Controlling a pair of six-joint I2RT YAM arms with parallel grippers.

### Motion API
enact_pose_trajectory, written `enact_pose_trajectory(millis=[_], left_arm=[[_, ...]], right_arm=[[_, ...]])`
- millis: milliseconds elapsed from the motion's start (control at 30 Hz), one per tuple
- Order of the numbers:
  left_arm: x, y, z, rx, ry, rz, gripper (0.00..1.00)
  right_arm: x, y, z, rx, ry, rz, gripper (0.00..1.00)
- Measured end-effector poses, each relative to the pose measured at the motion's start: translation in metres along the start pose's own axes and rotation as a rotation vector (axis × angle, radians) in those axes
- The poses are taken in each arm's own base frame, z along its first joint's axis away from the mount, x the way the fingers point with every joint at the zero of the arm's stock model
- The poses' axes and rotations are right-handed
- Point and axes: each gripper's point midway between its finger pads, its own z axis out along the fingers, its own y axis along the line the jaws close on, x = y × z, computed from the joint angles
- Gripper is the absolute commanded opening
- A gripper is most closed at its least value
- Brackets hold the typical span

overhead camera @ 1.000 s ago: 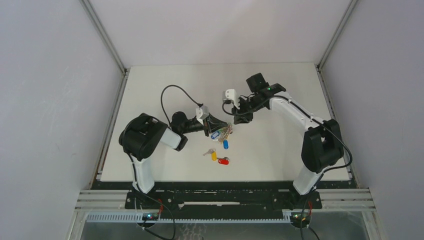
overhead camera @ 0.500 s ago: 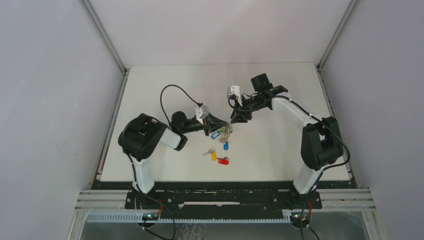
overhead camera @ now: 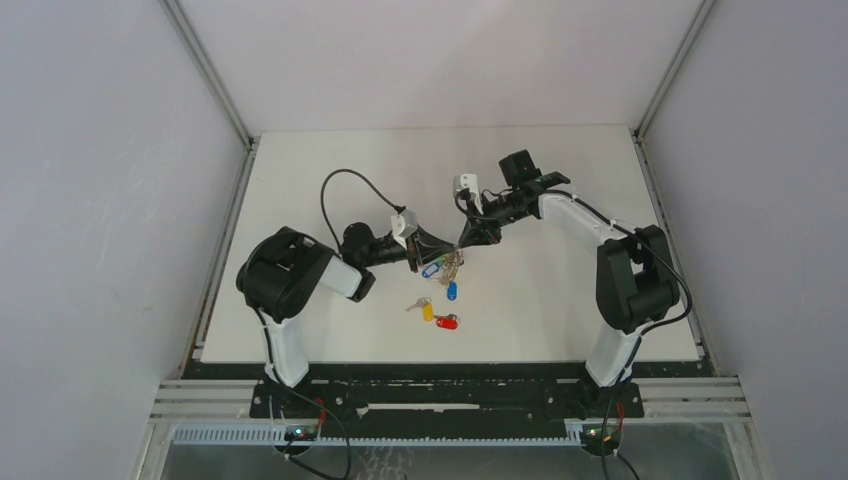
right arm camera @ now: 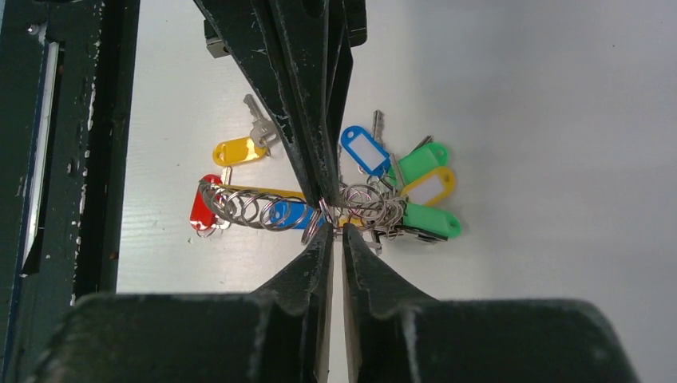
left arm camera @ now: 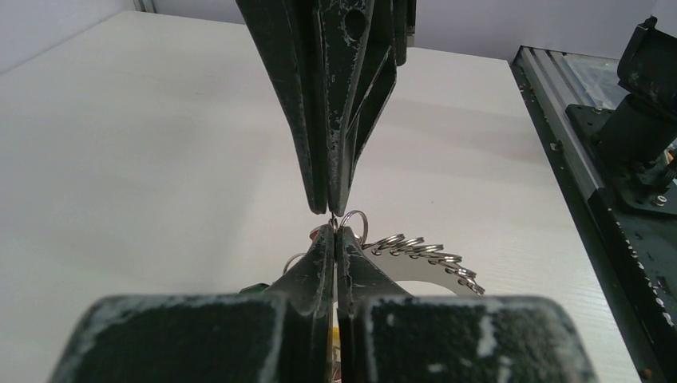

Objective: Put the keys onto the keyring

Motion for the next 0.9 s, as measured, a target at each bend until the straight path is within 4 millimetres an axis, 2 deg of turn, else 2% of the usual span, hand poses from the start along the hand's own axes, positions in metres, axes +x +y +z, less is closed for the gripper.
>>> enact_pose_trajectory(millis=[67,700,733,800,900], left_arm=[[0.000,0.000,0.000,-0.002,0.000,0.000,0.00],[-0.006,0.004,0.000,-0.025,-0.013,0.009,0.00],[-0.006,0.004,0.000,-0.027,-0.013,0.009,0.00],[-0.006,0.004,0.000,-0.026,-0.013,0.009,0.00],[-0.006,0.003,0.000,-0.025,-0.013,0.008,0.00]], right_arm=[[0.001,0.001,0.000,-0.007,-0.001,0.001,0.00],[0.011,0.005,-0.004,-0.017,0.029,0.021,0.00],[0.012,0.005,-0.004,-0.017,0.030,0.024,0.01],[0.014,0.006,-0.003,-0.018,0.032,0.031,0.11],[0.023,0.007,0.000,-0.015,0.041,0.054,0.18]])
